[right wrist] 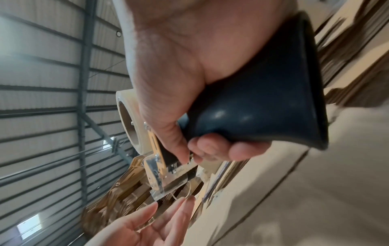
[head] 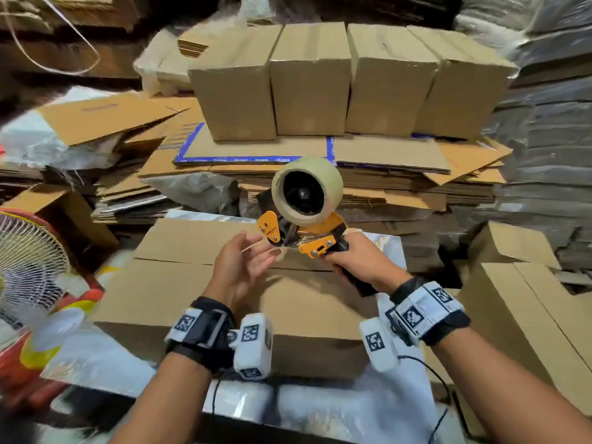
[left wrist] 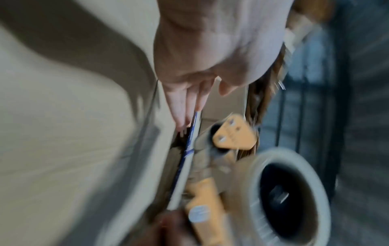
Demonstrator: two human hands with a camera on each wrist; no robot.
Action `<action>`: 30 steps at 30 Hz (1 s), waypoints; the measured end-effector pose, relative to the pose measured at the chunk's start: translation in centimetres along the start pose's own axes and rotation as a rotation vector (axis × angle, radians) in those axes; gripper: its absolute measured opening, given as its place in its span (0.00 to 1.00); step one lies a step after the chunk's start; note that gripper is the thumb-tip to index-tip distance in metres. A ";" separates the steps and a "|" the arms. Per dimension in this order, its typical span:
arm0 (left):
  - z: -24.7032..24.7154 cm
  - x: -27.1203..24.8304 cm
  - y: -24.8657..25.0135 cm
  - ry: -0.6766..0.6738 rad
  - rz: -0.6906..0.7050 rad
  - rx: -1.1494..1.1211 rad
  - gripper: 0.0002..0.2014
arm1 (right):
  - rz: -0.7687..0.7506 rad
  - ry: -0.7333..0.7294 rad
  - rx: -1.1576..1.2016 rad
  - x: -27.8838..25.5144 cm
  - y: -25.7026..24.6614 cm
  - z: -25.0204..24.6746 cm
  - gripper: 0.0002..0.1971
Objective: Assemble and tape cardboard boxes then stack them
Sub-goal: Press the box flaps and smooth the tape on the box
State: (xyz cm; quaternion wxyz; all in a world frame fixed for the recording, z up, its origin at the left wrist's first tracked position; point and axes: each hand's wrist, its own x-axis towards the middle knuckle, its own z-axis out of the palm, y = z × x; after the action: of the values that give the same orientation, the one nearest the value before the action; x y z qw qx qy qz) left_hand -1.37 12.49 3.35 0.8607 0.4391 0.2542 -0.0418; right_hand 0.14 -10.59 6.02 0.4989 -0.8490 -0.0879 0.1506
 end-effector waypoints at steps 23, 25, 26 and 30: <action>-23.3 3.4 14.1 -0.056 -0.024 -0.455 0.10 | -0.102 -0.338 -0.264 12.3 -16.6 21.1 0.14; -23.8 4.2 14.4 -0.075 0.033 -0.302 0.13 | -0.096 -0.353 -0.278 12.5 -16.9 21.4 0.14; -24.3 4.6 14.3 -0.058 0.067 -0.219 0.16 | -0.095 -0.362 -0.287 12.6 -16.9 21.4 0.14; -25.5 5.3 14.8 0.005 0.201 0.132 0.19 | -0.111 -0.371 -0.327 12.8 -17.1 21.4 0.10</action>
State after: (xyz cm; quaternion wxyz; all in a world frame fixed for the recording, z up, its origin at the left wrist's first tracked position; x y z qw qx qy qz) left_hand -2.66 42.14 -0.68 0.8292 0.5181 0.2079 0.0292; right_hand 4.86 19.17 9.03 0.3377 -0.8701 -0.2476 0.2599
